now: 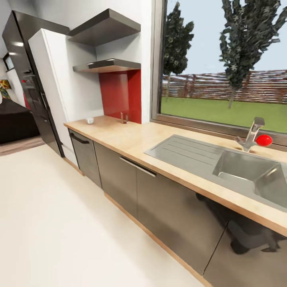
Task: Set up a coffee station on the kitchen countertop: keep the coffee maker on the countertop, move the bottle of coffee from the kitchen shelf to the counter next to the coffee maker, place a paper coffee filter on top of the coffee maker, put the saucer next to the coffee maker with the coffee cup on the saucer, and place the electric kettle next to the coffee maker.
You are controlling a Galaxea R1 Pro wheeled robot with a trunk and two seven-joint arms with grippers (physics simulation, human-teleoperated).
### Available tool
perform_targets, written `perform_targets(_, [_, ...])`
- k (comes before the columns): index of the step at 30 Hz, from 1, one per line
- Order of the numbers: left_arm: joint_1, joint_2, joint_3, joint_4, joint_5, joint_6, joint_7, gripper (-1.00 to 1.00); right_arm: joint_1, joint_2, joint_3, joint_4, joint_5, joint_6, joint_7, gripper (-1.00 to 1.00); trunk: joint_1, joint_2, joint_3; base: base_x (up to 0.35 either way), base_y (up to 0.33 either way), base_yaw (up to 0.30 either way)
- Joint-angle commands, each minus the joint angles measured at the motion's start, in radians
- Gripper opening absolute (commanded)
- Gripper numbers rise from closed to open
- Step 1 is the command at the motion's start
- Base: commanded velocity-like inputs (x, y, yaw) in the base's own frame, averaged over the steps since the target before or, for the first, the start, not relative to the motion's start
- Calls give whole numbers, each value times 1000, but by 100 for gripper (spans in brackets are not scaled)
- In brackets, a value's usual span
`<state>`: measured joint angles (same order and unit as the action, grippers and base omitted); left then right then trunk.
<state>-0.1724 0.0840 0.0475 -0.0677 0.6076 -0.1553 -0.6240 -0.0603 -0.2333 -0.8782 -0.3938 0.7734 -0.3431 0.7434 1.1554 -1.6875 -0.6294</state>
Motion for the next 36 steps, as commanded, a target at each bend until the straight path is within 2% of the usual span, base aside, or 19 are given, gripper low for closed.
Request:
perform_targets(1, [-1,0,5,2,-5,-4,-3,100,-1,1,-8,0,9,-5,-5,100,0,0,-1,0,0,270])
perform_targets(7, [-1,0,5,2,-5,-4,-3,100,-1,3,-8,0,27,-5,-20,100,0,0,-1,2,0,270])
perform_targets(12, [-1,0,5,2,-5,-4,-3,100,-1,4,-8,1,92,-5,-23,100,0,0,-1,144,78,150])
perform_targets(15, [-1,0,5,2,-5,-4,-3,100,-1,4,-8,1,109,-5,-24,100,0,0,-1,241,148,87])
perform_targets(36, [-1,0,5,2,-5,-4,-3,100,-1,5,-10,1,121,-5,-26,100,0,0,-1,272,183,247])
